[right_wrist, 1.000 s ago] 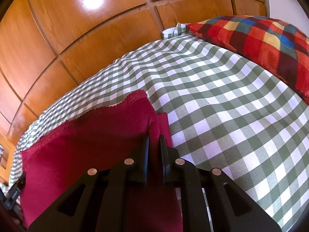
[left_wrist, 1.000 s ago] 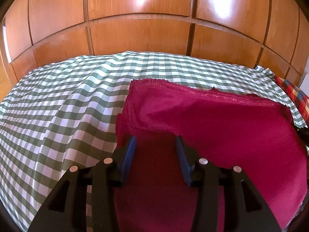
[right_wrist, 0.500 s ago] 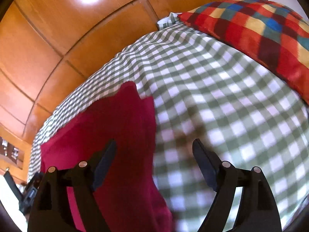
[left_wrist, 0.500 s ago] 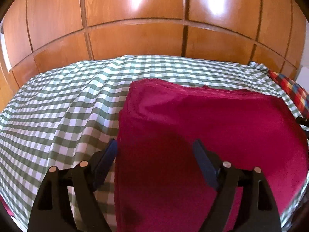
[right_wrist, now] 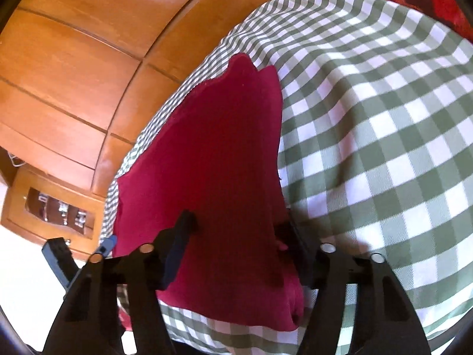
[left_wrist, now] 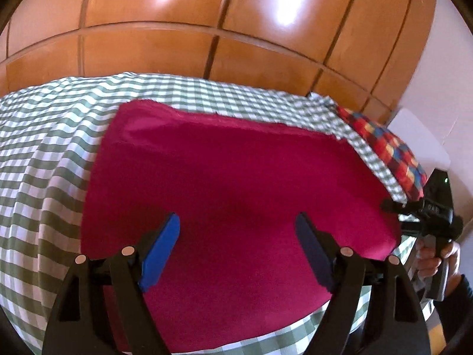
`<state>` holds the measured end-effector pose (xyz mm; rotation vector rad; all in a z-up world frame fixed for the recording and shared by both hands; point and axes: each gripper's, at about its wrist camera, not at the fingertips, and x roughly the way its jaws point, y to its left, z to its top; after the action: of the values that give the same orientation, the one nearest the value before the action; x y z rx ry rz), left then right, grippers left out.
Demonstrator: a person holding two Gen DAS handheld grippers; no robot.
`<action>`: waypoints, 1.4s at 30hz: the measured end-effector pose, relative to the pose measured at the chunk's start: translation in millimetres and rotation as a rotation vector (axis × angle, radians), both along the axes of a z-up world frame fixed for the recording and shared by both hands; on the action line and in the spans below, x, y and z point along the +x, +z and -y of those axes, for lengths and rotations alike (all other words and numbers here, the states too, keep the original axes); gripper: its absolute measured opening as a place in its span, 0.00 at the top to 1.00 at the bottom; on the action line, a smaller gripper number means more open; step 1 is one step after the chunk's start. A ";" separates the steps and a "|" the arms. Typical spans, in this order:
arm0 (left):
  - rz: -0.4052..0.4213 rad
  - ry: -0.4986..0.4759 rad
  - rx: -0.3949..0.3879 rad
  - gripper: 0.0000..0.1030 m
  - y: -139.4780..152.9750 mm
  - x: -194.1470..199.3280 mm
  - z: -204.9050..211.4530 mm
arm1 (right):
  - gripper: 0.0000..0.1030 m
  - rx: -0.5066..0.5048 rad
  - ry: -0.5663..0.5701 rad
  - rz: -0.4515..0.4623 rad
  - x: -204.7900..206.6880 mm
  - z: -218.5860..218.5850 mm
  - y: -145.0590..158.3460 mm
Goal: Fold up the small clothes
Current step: 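Grasp the folded sweatshirt edge with the right gripper while the left gripper grasps it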
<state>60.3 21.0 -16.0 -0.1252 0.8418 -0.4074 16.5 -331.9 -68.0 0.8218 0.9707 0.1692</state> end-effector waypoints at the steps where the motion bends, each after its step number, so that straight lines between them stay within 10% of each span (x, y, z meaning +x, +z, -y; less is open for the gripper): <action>1: -0.007 0.001 0.012 0.23 -3.1 1.2 2.0 | 0.50 0.001 0.003 0.001 -0.8 -2.1 -0.7; 9: -0.080 0.021 0.028 0.24 -17.3 9.4 3.4 | 0.71 -0.036 0.032 0.031 8.9 -20.5 15.3; 16: -0.100 0.014 -0.103 0.74 -4.3 12.5 -27.1 | 0.75 -0.109 0.101 0.154 19.9 -58.2 72.0; 19: -0.090 0.040 -0.176 0.77 5.1 10.3 -50.9 | 0.76 -0.126 0.154 0.219 27.8 -81.9 99.3; 27: -0.109 0.117 -0.277 0.77 7.7 -4.4 -117.5 | 0.76 -0.120 0.325 0.325 58.1 -156.5 136.4; 36: -0.129 0.208 -0.372 0.77 -0.2 -8.2 -164.2 | 0.77 -0.158 0.592 0.261 86.7 -286.3 112.3; 42: -0.150 0.248 -0.587 0.47 -1.5 -3.9 -192.0 | 0.76 -0.316 0.683 0.184 85.3 -340.6 75.0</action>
<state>56.4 213.0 -17.5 -0.8044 0.8213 -0.4039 101.9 8.8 7.0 0.1566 1.0387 0.6494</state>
